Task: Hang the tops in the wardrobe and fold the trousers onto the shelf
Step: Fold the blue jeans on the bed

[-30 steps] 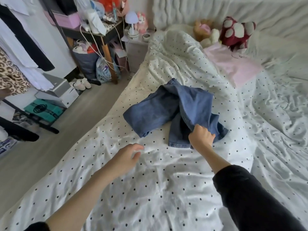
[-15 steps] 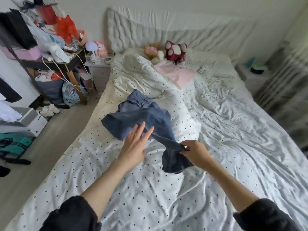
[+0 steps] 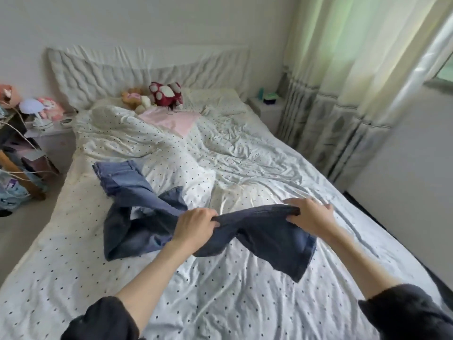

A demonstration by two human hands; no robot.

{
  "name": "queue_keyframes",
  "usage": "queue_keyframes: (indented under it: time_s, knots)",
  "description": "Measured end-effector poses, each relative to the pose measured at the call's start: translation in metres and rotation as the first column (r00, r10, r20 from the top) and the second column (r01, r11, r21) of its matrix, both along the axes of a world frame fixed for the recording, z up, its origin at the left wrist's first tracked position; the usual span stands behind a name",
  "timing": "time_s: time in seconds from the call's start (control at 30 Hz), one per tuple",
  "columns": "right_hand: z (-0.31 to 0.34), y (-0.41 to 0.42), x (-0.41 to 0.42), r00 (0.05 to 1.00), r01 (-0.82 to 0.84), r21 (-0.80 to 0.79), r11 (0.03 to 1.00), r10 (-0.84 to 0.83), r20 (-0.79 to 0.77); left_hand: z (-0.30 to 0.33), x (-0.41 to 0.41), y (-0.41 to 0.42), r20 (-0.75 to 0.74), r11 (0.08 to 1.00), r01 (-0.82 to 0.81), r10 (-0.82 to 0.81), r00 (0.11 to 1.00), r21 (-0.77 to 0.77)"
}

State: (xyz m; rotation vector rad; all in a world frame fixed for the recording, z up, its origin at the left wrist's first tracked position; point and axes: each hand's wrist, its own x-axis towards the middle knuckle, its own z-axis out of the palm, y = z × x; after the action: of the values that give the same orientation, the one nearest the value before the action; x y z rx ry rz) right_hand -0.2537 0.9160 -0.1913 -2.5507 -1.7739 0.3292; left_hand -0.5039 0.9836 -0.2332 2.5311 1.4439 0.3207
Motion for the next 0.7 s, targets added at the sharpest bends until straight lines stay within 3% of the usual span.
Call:
queue_keyframes:
  time_s: [0.07,0.17,0.23,0.3,0.4,0.5,0.63,0.7]
  knots:
    - [0.003,-0.015,0.017,0.991,-0.137,-0.091,0.986,0.135,-0.026,0.023,0.037,-0.017,0.064,0.996,0.082,-0.084,0.994,0.041]
    - [0.004,-0.021,0.031,0.959,-0.241,0.013,0.970,0.240,-0.152,0.053,0.090,-0.040,0.214,0.988,0.122,-0.139,0.967,0.091]
    - [0.010,-0.024,0.053,0.953,-0.157,0.176,0.972,0.196,-0.232,0.061,0.123,-0.050,0.307,0.991,0.086,-0.112,0.945,0.098]
    - [0.018,-0.029,0.091,0.954,-0.053,0.304,0.951,0.138,-0.265,0.054,0.152,-0.051,0.288,0.998,0.027,-0.042,0.957,0.054]
    - [0.031,-0.034,0.144,0.980,-0.031,0.352,0.935,0.098,-0.173,0.015,0.180,-0.046,0.036,0.999,-0.042,0.043,0.998,-0.012]
    - [0.036,-0.044,0.201,0.972,0.083,0.433,0.898,0.024,-0.236,-0.023,0.210,-0.048,-0.104,0.986,-0.117,0.105,0.989,-0.115]
    - [0.051,-0.065,0.284,0.924,0.321,0.537,0.780,-0.133,-0.359,-0.027,0.252,-0.037,0.081,0.952,-0.205,0.191,0.978,0.229]
    - [0.054,-0.077,0.319,0.882,0.425,0.540,0.727,-0.200,-0.426,-0.020,0.276,-0.025,0.036,0.968,-0.187,0.184,0.982,0.167]
